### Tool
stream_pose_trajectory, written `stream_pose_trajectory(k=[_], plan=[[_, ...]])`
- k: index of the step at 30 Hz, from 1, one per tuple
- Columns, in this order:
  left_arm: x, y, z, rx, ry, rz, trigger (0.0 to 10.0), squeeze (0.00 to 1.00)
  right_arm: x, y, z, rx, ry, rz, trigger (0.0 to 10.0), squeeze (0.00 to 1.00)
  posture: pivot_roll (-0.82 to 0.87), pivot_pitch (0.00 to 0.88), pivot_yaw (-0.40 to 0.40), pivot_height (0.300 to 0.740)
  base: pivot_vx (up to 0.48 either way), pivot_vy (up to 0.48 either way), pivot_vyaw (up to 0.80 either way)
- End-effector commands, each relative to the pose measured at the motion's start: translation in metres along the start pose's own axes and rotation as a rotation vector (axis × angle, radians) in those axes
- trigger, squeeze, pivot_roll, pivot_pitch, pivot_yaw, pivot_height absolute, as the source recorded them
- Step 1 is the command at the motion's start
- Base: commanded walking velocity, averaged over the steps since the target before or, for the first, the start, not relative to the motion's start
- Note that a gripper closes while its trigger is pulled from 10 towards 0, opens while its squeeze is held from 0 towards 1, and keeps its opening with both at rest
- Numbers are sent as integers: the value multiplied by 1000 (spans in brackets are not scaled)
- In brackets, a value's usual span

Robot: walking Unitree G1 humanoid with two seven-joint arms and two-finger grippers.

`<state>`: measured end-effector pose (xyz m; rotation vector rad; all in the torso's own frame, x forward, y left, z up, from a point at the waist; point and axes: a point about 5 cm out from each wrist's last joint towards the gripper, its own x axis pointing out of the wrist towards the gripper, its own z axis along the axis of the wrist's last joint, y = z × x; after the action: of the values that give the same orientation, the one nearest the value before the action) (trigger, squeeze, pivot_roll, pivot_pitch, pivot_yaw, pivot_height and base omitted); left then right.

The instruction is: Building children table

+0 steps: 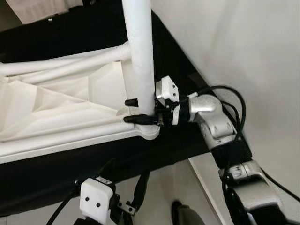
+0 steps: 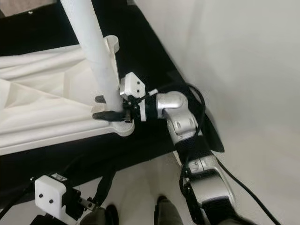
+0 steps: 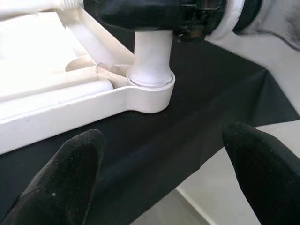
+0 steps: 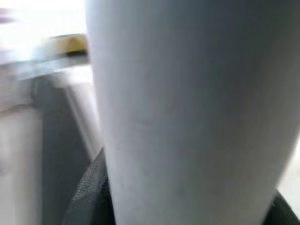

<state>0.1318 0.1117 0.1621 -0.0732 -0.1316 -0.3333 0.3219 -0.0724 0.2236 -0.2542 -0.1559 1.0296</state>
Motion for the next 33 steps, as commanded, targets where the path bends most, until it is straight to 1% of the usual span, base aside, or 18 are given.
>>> stream_pose_trajectory(k=[1,2,4,5,6,9,10,11,13,15,16,17,20,22,24,25,27,33], plan=[[-3,2,-1,7,20,-2,10000,0,-32,1,-54,124,355,-394,0,0,34,334,33,740,0,0,0],[-3,2,-1,8,20,-3,10000,0,-49,6,-61,162,426,-580,0,0,34,334,33,740,0,0,0],[-2,3,-1,8,19,-4,10000,0,-52,29,-63,184,413,-530,0,0,28,330,48,740,0,0,0],[-2,3,-1,8,19,-4,10000,0,-52,29,-63,184,413,-530,0,0,28,330,48,740,0,0,0],[0,4,-2,10,20,-9,10000,0,-44,36,-60,180,377,-500,0,0,12,307,59,740,0,0,0],[4,5,-7,15,19,-20,10000,0,-13,28,-48,142,299,-465,0,0,18,276,50,740,0,0,0],[4,5,-7,15,19,-20,10000,0,-13,28,-48,142,299,-465,0,0,18,276,50,740,0,0,0],[5,7,-8,21,17,-7,10000,0,-9,21,-45,131,286,-466,10000,0,18,267,49,740,0,0,0],[5,8,-9,24,16,2,10000,0,-9,19,-43,126,280,-467,10000,0,18,267,49,740,0,0,0],[6,9,-10,28,16,11,10000,0,-11,20,-40,130,282,-485,10000,157,15,263,50,740,0,0,0],[6,9,-10,28,16,11,10000,0,-11,20,-40,130,282,-485,10000,157,15,263,50,740,0,0,0],[7,10,-11,28,17,11,10000,0,-14,22,-38,148,270,-495,10000,1000,10,247,54,740,0,0,0],[10,15,-16,28,24,8,10000,0,-30,19,-33,155,207,-509,10000,1000,-7,227,68,740,0,0,0],[10,15,-16,28,24,8,10000,0,-30,19,-33,155,207,-509,10000,1000,-7,227,68,740,0,0,0],[12,20,-18,25,35,22,10000,0,-44,17,-34,135,183,-511,10000,1000,-22,211,75,740,0,0,0],[12,20,-18,25,35,22,10000,0,-44,17,-34,135,183,-511,10000,1000,-22,211,75,740,0,0,0],[16,30,-21,60,51,78,10000,0,-69,24,-39,128,143,-495,10000,1000,-30,202,82,740,0,0,0],[20,42,-23,88,73,158,10000,0,-80,36,-41,138,131,-472,10000,1000,-46,191,87,740,0,0,0]])
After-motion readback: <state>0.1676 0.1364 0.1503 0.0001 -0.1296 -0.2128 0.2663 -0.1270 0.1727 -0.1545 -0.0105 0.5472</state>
